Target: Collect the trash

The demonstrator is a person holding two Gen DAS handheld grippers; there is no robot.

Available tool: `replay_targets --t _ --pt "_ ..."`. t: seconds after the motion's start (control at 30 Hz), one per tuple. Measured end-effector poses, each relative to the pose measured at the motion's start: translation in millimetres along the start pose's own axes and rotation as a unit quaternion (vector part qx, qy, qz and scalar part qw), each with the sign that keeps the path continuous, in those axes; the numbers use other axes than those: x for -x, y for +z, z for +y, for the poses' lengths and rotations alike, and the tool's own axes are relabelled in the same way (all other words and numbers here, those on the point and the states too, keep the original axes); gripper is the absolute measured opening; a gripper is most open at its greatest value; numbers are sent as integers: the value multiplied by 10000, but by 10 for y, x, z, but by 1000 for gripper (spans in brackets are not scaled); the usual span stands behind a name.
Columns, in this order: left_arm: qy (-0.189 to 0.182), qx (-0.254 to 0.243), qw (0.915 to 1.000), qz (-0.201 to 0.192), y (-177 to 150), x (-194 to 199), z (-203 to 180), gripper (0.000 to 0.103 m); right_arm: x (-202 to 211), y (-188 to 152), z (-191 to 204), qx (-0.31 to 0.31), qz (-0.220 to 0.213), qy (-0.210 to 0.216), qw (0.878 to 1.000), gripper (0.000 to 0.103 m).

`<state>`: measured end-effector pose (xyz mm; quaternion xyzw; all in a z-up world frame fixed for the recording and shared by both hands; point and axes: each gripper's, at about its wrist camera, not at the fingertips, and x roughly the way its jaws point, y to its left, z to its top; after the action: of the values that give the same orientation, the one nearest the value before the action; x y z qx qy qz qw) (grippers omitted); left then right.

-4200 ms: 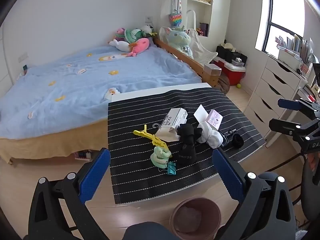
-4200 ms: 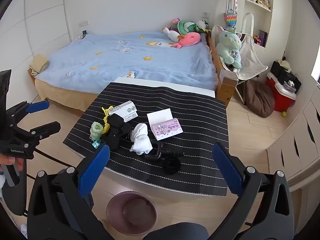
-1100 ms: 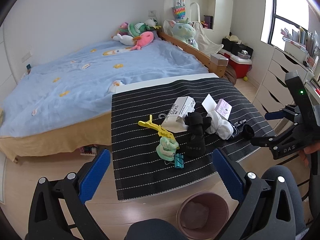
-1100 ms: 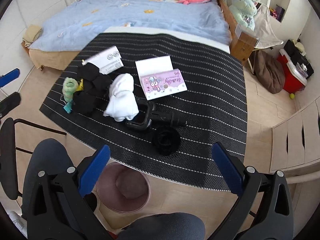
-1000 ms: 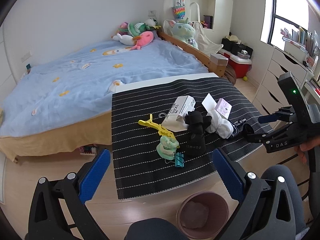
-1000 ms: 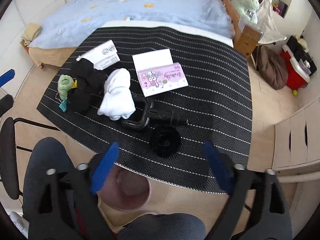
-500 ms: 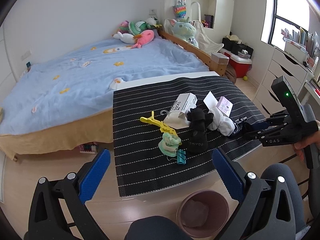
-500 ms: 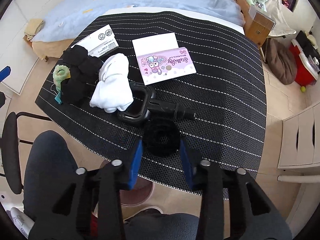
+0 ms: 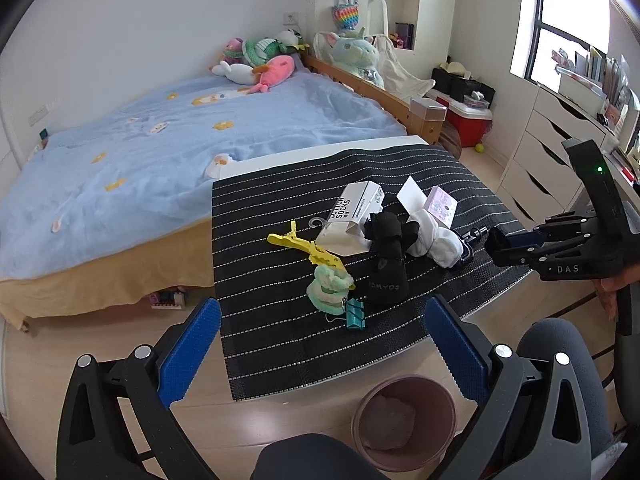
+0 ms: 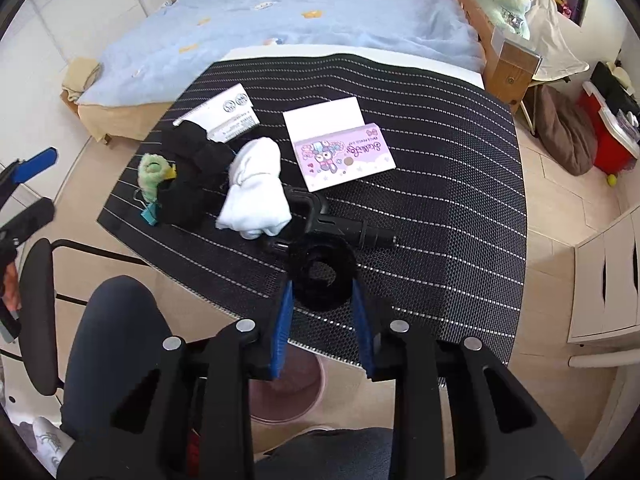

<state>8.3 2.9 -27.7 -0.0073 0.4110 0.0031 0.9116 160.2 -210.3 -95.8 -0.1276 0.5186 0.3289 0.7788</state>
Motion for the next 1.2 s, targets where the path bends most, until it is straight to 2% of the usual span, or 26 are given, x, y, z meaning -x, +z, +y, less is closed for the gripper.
replay_targets --t 0.17,0.53,0.63,0.7,0.83,1.0,1.03,1.13,1.17,1.2 --pt "-47 -98 9996 253 93 -150 5 98 77 -52 31 -25 -94 85 9999 28" --pt "-105 80 9948 1015 269 -629 164 97 123 -133 70 -41 -153 93 9998 28" --pt "-164 94 9932 1150 286 -724 180 93 128 -135 67 -39 -158 95 9998 28" --pt "-203 103 9918 1259 290 -792 187 83 140 -146 63 -49 -160 91 9998 28" --pt "-312 121 9894 1411 281 -873 185 74 160 -157 57 -64 -171 100 9998 28" --pt "-418 165 9875 1508 251 -943 196 50 162 -159 58 -59 -173 108 9998 28" --pt "-427 167 9875 1508 246 -951 195 48 165 -155 56 -54 -173 111 9998 28" --pt "-466 152 9876 1489 241 -965 172 35 174 -144 67 -48 -182 124 9997 28" --pt "-475 149 9877 1481 238 -963 167 27 176 -140 68 -49 -186 128 9997 28" --pt "-483 145 9878 1476 235 -954 169 25 177 -137 72 -46 -188 135 9997 28"
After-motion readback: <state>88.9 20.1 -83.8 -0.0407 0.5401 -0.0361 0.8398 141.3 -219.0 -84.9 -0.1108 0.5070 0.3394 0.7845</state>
